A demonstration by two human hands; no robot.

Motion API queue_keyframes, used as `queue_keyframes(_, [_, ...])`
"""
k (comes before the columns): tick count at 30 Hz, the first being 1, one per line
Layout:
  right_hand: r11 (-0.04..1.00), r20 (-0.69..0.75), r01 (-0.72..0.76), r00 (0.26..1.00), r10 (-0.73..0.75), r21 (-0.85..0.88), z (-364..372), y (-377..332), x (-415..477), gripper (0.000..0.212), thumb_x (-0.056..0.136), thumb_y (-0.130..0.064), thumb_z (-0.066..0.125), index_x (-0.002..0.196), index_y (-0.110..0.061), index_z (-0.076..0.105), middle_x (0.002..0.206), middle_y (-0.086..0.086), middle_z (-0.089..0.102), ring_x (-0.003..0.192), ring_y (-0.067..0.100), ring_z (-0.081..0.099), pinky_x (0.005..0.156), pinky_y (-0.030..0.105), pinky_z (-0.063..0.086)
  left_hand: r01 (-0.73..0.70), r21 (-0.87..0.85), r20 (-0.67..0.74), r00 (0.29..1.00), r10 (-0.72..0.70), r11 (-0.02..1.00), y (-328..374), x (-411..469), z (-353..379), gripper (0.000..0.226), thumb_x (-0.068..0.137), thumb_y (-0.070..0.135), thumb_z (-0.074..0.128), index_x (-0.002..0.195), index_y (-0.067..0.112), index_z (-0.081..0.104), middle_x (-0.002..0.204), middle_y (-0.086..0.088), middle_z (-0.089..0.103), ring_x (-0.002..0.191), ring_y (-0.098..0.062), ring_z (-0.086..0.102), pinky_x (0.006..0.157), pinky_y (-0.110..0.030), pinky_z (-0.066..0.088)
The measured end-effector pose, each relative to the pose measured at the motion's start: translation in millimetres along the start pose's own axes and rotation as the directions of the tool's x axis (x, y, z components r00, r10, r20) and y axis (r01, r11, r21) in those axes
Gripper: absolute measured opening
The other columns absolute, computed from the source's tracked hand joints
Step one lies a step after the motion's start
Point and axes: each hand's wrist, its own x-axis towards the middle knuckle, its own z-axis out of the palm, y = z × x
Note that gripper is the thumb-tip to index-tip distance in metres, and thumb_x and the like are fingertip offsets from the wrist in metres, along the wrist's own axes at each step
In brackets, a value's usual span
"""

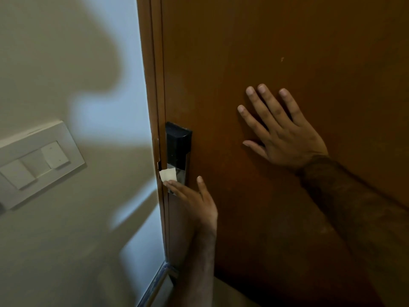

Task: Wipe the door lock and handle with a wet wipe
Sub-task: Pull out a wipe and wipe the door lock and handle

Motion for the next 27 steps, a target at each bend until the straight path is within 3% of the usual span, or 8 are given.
queue_keyframes(5, [1.000, -0.001, 0.004, 1.000, -0.004, 0.008, -0.2, 1.2, 0.6, 0.083, 0.110, -0.061, 0.023, 0.172, -0.009, 0.003, 0.177, 0.024, 0.000, 0.165, 0.040, 0.005, 0.131, 0.057, 0.006, -0.131, 0.098, 0.038, 0.991, 0.128, 0.987, -2.7, -55.0, 6.6, 0.088, 0.102, 0.066, 0.035, 0.161, 0.027, -0.016, 0.175, -0.008, -0.007, 0.140, -0.017, 0.022, 0.099, -0.003, 0.022])
queue_keyframes(9, [1.000, 0.003, 0.003, 1.000, -0.003, 0.006, -0.3, 0.6, -0.1, 0.082, 0.110, -0.061, 0.022, 0.172, -0.010, 0.002, 0.178, 0.024, -0.001, 0.165, 0.040, 0.005, 0.131, 0.058, 0.007, 0.018, -0.017, 0.083, 0.996, -0.017, 1.000, 3.1, -3.5, -3.8, 0.093, 0.101, 0.062, 0.039, 0.162, 0.025, -0.021, 0.173, -0.001, -0.024, 0.157, -0.030, 0.018, 0.119, -0.049, 0.041])
queue_keyframes(12, [1.000, -0.001, 0.003, 1.000, -0.003, 0.006, -0.2, 0.4, 0.0, 0.082, 0.110, -0.061, 0.022, 0.172, -0.010, 0.002, 0.178, 0.024, 0.000, 0.165, 0.040, 0.005, 0.131, 0.058, 0.007, 0.063, -0.040, 0.022, 0.998, -0.062, 0.997, 10.6, 3.0, -1.6, 0.093, 0.101, 0.060, 0.040, 0.163, 0.020, -0.017, 0.173, -0.002, -0.023, 0.158, -0.035, 0.019, 0.118, -0.055, 0.041])
queue_keyframes(15, [1.000, -0.002, 0.003, 1.000, -0.003, 0.012, -0.3, 0.7, 0.8, 0.082, 0.110, -0.060, 0.022, 0.172, -0.009, 0.003, 0.177, 0.024, 0.001, 0.164, 0.041, 0.006, 0.131, 0.058, 0.006, -0.044, 0.054, 0.003, 0.999, 0.044, 0.998, 6.9, -47.6, 8.6, 0.093, 0.100, 0.066, 0.038, 0.163, 0.023, -0.015, 0.174, -0.005, -0.014, 0.147, -0.021, 0.024, 0.112, -0.022, 0.034])
queue_keyframes(18, [1.000, 0.003, 0.007, 1.000, -0.007, 0.007, -0.9, 1.7, 0.7, 0.083, 0.110, -0.060, 0.023, 0.172, -0.009, 0.003, 0.177, 0.025, 0.000, 0.164, 0.041, 0.006, 0.131, 0.058, 0.005, -0.105, -0.004, 0.050, 0.993, 0.105, 0.994, -6.7, -62.2, 12.9, 0.092, 0.103, 0.060, 0.045, 0.163, 0.028, -0.016, 0.169, 0.006, -0.022, 0.138, -0.014, 0.027, 0.071, 0.019, 0.024])
queue_keyframes(21, [1.000, 0.002, 0.010, 1.000, -0.010, 0.001, 0.3, 0.9, 0.6, 0.083, 0.110, -0.061, 0.023, 0.172, -0.009, 0.002, 0.177, 0.024, -0.001, 0.164, 0.041, 0.005, 0.131, 0.058, 0.005, -0.024, -0.032, 0.053, 0.998, 0.026, 0.999, -7.7, -19.1, 5.5, 0.094, 0.102, 0.059, 0.043, 0.162, 0.026, -0.021, 0.169, 0.007, -0.031, 0.155, -0.029, 0.021, 0.103, -0.016, 0.046])
queue_keyframes(23, [1.000, -0.005, 0.007, 1.000, -0.007, -0.002, 0.8, 0.5, 0.9, 0.083, 0.110, -0.061, 0.022, 0.172, -0.009, 0.002, 0.177, 0.024, -0.001, 0.165, 0.041, 0.004, 0.131, 0.057, 0.004, 0.037, -0.063, 0.014, 0.999, -0.036, 0.997, -1.5, 4.3, 2.0, 0.094, 0.103, 0.056, 0.044, 0.163, 0.021, -0.020, 0.172, 0.001, -0.028, 0.159, -0.033, 0.014, 0.119, -0.040, 0.037])
queue_keyframes(27, [1.000, -0.005, 0.002, 1.000, -0.002, 0.003, -0.9, 1.3, 0.2, 0.082, 0.110, -0.060, 0.021, 0.172, -0.009, 0.002, 0.177, 0.025, -0.001, 0.164, 0.041, 0.004, 0.131, 0.057, 0.005, -0.003, -0.036, -0.015, 1.000, 0.002, 0.999, 5.7, -24.4, 8.9, 0.093, 0.103, 0.052, 0.048, 0.164, 0.018, -0.013, 0.174, -0.005, -0.019, 0.155, -0.029, 0.018, 0.114, -0.032, 0.034])
